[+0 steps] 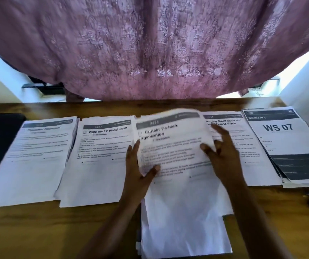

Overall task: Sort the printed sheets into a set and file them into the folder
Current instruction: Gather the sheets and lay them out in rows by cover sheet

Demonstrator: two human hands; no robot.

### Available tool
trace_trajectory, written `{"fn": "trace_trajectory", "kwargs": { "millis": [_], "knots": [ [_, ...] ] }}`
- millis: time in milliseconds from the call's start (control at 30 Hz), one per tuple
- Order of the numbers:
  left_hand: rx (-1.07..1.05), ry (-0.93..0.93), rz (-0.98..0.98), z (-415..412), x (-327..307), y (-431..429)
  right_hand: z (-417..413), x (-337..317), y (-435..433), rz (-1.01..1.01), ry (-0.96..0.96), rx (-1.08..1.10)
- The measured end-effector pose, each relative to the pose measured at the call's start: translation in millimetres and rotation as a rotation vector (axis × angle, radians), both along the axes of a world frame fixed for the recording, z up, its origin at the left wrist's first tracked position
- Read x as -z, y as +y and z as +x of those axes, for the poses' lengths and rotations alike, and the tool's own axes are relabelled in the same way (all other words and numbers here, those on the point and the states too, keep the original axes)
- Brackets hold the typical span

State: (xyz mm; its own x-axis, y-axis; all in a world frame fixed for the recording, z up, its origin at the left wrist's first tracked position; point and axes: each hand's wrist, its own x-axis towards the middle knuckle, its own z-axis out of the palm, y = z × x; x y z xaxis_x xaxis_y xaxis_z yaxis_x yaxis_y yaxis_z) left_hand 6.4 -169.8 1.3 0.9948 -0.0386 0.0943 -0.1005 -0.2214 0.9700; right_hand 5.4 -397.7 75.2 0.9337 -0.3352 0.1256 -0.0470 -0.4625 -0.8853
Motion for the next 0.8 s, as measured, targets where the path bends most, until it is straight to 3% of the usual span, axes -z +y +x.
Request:
{"fn": "trace_trajectory", "kwargs": {
  "millis": [67,200,400,533,700,800],
  "knots": [
    [-0.025,0.061,-0.185,4,-21,11,18,-17,10,0.078,-0.041,-0.006],
    [-0.258,0.026,-0.229,20,-54,62,61,-29,63,0.134,-0.013,-0.068],
    [-0.575,0.123,0.378,56,-49,221,115,12,214,0.168,0.01,-0.382],
    [-0.684,0.214,0.624,67,-40,302,133,39,308,0.154,0.056,-0.497],
    [-0.526,0.275,1.066,66,-10,335,142,63,378,-0.021,0.108,-0.503],
    [-0.335,0.437,1.098,56,12,326,140,74,394,-0.333,0.139,-0.532]
  ]
}}
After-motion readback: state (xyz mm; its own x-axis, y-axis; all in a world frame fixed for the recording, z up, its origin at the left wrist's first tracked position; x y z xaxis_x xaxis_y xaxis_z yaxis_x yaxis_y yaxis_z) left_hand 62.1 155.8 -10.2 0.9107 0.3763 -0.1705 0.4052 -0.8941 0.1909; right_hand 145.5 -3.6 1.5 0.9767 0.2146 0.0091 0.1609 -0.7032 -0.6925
